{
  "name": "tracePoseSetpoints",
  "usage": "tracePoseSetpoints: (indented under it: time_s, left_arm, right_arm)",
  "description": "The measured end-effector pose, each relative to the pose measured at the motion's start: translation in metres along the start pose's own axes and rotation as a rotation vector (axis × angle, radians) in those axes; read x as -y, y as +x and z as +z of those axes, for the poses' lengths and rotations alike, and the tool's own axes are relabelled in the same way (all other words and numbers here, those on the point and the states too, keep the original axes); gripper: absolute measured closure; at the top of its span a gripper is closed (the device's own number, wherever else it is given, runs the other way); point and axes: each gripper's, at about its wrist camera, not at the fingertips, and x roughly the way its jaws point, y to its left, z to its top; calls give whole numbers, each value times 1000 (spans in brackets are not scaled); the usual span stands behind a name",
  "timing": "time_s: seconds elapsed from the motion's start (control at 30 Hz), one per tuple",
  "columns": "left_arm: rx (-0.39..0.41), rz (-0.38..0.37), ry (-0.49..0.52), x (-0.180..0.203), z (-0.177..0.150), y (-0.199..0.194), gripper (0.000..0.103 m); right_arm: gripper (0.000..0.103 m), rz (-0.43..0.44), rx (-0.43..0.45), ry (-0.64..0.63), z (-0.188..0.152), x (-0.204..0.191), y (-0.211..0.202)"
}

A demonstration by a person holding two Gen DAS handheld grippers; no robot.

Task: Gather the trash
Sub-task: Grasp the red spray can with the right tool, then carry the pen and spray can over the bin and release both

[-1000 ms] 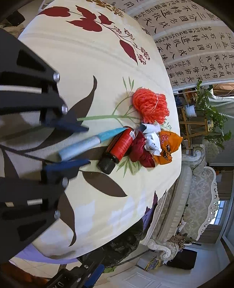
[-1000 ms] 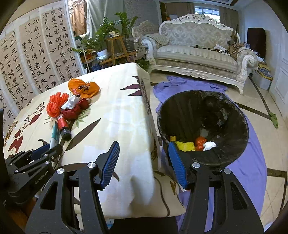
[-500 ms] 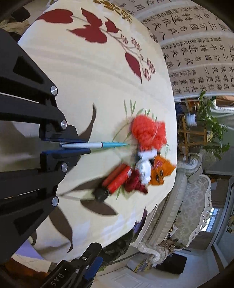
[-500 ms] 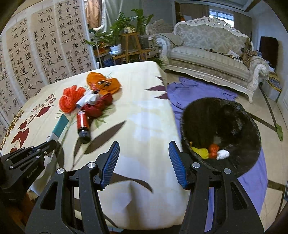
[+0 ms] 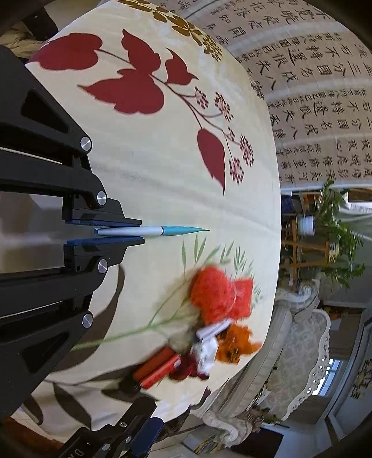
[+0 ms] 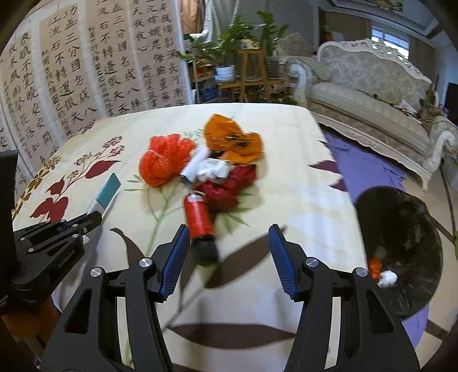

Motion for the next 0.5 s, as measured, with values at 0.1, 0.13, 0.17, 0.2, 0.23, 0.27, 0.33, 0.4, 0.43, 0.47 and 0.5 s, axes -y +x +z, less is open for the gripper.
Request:
tracePoseSetpoints:
  time_s: [0.1,0.13,0.17,0.2,0.23,0.27,0.33,0.4,0.43,0.47,0.5]
  left_arm:
    - [-7,10,-17,-11,2,4,96]
    - [-9,12,-22,-13,3,5,96]
    - [-9,13,-25,-16,2,5,96]
    - [-7,14,-28,-18,3,5,96]
    - [-6,15,-28,-19,4,5,96]
    - [-2,18,-27,-21,4,5,96]
    - [2,20,-25,-20,4,5,96]
    - [5,18,-25,-20,3,5,96]
    - [6,17,-25,-20,3,6,96]
    - [7,15,-25,-20,3,5,96]
    - [8,14,-26,-20,4,5,96]
  right_arm:
    - [48,12,-15,-26,5,-11,10]
    - [48,15,-22,-34,6,-14,14]
    - [48,17,-30,-41,7,-17,17]
    - [48,19,-38,-45,8,-19,20]
    - [49,21,-45,-49,8,-21,23]
    - [50,22,-56,-57,8,-23,26]
    - [57,20,-71,-66,9,-27,31]
    - [63,19,-90,-73,7,-29,36]
    - [67,17,-96,-75,6,-29,37]
    - [75,16,-102,-77,6,-30,39]
    - [79,16,-113,-80,5,-30,41]
